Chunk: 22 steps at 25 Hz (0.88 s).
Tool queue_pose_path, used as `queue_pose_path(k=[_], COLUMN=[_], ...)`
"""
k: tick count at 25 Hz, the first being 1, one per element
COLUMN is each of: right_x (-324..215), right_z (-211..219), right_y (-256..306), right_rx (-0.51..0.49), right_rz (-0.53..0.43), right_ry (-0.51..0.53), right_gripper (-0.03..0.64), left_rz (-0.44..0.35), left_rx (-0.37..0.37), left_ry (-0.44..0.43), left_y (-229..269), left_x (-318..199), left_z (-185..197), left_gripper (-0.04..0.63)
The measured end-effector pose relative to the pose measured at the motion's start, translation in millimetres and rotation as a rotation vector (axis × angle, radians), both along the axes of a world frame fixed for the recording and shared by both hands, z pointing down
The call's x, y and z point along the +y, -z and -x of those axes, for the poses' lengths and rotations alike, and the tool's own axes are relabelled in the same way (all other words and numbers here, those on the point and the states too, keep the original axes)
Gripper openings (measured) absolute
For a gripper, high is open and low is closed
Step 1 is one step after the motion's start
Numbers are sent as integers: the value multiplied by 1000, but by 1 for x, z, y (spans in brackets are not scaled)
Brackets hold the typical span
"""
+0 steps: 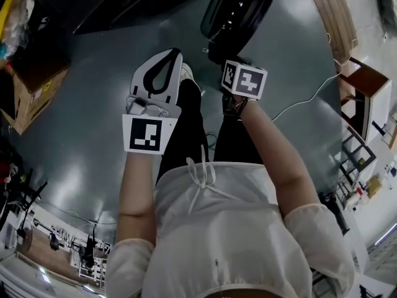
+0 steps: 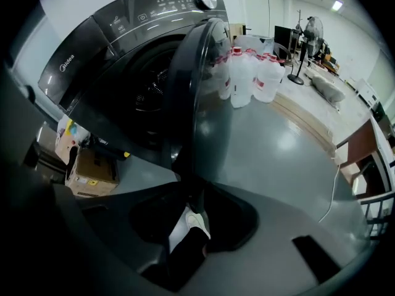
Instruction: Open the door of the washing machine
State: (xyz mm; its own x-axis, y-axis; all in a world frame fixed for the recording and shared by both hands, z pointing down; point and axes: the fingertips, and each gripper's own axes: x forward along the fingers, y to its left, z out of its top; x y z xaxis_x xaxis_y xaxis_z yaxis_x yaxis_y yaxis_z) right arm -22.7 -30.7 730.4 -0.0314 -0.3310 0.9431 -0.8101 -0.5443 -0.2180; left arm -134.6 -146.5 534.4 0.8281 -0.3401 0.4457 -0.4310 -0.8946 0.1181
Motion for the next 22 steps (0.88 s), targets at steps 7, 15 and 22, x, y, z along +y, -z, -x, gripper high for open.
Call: queue_pose_path(k=[7, 15, 22], right_x=[45, 90, 119], right_z=[-45, -105, -160], right_y=[1, 2, 1], right_rx=[10, 61, 100], right_rz=[-64, -49, -49], right_ry=[41, 80, 155], right_gripper=[95, 83, 77], left_rz=[22, 30, 11], left_rx=[-14, -16, -21], left_ry=[-97, -161, -172], left_y=[-3, 2, 2], left_x=[48, 89, 105], left_z=[-52, -107, -161], left_gripper=[21, 21, 21])
